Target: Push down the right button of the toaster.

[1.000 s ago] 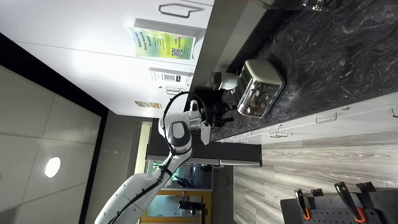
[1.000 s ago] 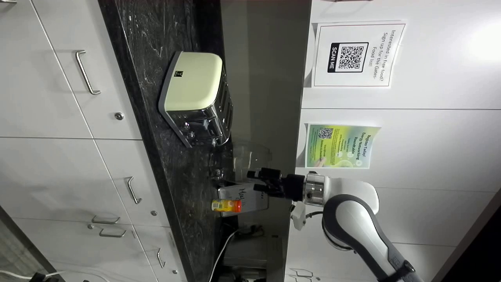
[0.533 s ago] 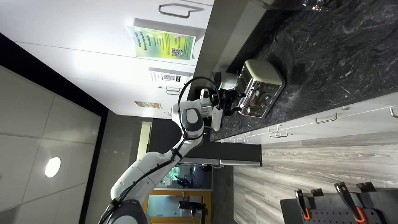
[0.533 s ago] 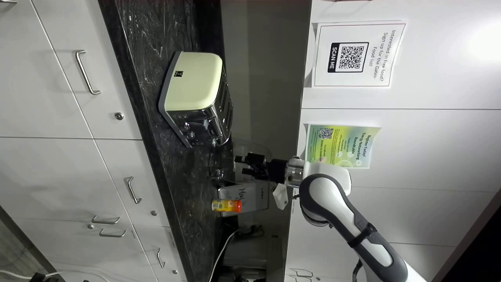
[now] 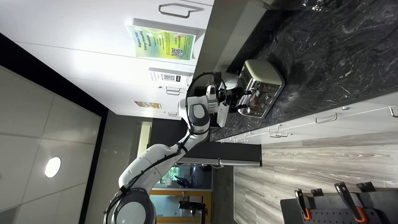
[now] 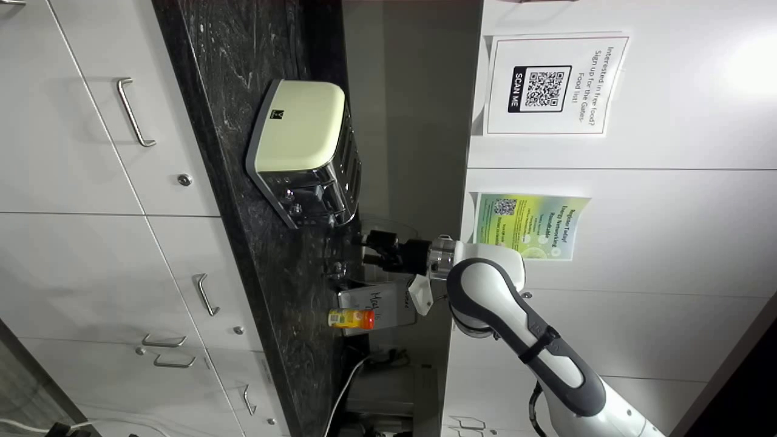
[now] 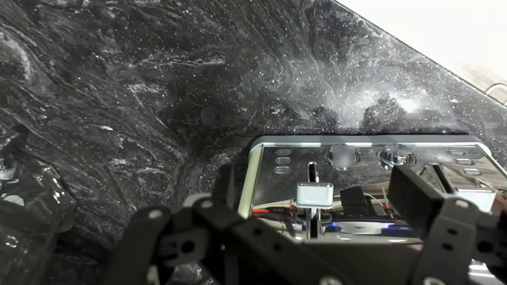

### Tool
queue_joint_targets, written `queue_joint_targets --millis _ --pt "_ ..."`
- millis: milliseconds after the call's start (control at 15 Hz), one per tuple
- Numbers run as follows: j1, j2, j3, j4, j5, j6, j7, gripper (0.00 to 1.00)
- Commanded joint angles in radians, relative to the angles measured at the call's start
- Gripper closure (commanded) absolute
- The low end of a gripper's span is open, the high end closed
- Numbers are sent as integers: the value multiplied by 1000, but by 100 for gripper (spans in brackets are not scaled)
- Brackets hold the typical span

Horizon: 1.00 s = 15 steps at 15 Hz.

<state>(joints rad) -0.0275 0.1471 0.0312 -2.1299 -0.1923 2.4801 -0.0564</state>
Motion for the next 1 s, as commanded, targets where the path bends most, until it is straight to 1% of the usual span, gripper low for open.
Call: queue_joint_targets --millis 0,67,133,200,267,467,600,800,867,933 --pt "18 -3 -11 -5 2 31 7 0" --pt "20 1 -11 -4 3 42 10 0" --pt "22 6 -10 -2 4 54 15 25" --pt "24 10 -9 -1 6 69 12 28" --pt "29 15 -11 1 -4 80 24 34" --pt "36 32 -17 8 -19 101 46 59" --pt "36 46 -17 15 -9 106 44 73" --pt "35 70 -16 23 -2 126 35 97" --pt "33 79 -16 26 4 138 31 100" --pt "32 89 -15 29 8 153 26 100"
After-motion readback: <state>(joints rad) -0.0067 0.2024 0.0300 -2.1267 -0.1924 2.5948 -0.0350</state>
